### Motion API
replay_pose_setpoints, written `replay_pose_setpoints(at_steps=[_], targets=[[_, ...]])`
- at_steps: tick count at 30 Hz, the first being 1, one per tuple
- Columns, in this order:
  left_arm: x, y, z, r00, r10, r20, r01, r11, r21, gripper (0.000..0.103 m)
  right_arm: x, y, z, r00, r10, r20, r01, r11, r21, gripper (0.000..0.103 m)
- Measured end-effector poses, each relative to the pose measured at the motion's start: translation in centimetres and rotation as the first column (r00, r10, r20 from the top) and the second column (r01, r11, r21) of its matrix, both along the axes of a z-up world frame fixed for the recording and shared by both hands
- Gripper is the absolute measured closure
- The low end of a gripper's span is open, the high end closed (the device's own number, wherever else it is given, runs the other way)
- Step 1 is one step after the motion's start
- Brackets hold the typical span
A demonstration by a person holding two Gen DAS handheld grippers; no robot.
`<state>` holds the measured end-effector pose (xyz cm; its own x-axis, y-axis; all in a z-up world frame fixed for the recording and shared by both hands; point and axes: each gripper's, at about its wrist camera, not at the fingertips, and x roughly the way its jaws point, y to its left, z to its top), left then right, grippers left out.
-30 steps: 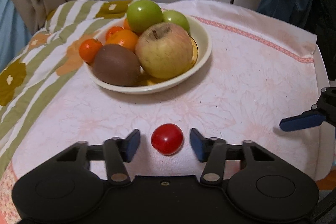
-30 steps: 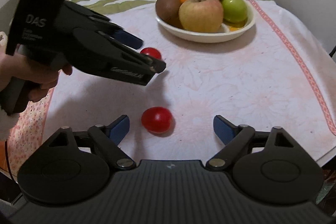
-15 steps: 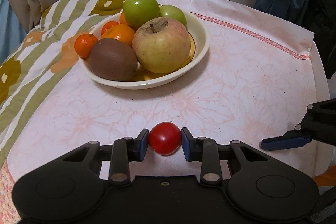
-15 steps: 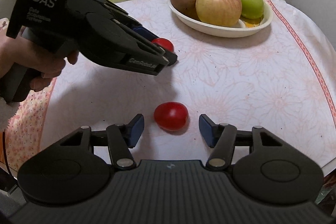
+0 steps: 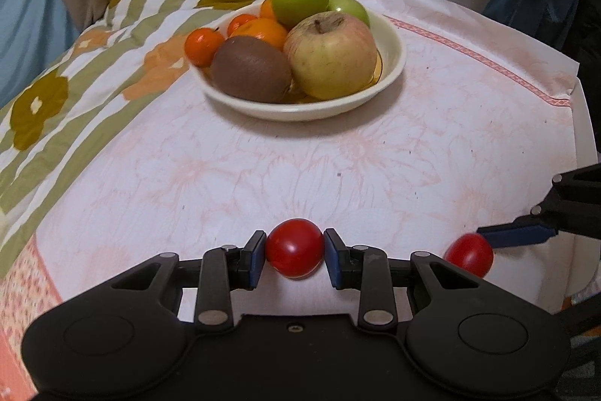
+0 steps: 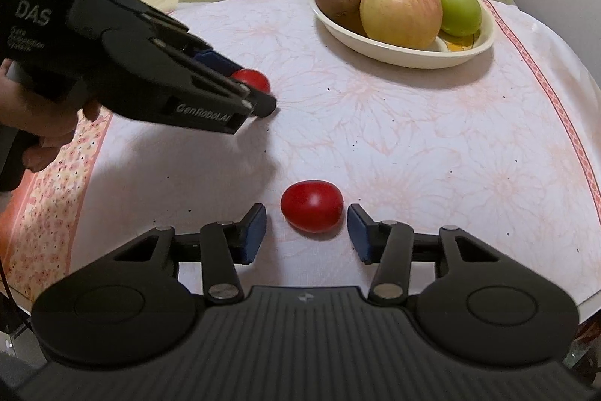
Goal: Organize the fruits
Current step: 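Grasp a red tomato with the left gripper while the right gripper grasps the other, then carry both red tomatoes over the bowl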
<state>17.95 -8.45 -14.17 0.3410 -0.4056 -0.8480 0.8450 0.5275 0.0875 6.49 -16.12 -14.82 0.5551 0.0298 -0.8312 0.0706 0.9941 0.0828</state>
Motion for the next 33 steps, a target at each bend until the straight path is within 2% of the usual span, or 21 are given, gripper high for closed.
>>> replay_pose_setpoints(at_steps=[9, 16, 25, 33], targets=[[-1.7, 1.3, 0.2, 0.997, 0.077, -0.001, -0.077, 0.997, -0.007, 0.067, 0.2, -0.1, 0.0, 1.000, 0.014, 0.017, -0.014, 1.000, -0.012, 0.051], [-3.0, 1.6, 0.5, 0.992, 0.127, 0.008, -0.127, 0.992, -0.012, 0.067, -0.1, -0.3, 0.4, 0.999, 0.040, 0.030, -0.040, 0.999, -0.014, 0.052], [-4.8, 0.9, 2.8, 0.982, 0.185, 0.023, -0.184, 0.982, -0.053, 0.067, -0.9, -2.4, 2.9, 0.996, 0.049, 0.071, -0.048, 0.999, -0.013, 0.052], [-5.7, -1.5, 6.1, 0.976, 0.212, 0.055, -0.206, 0.973, -0.106, 0.067, -1.0, -6.8, 6.3, 0.991, 0.040, 0.126, -0.035, 0.999, -0.040, 0.052]])
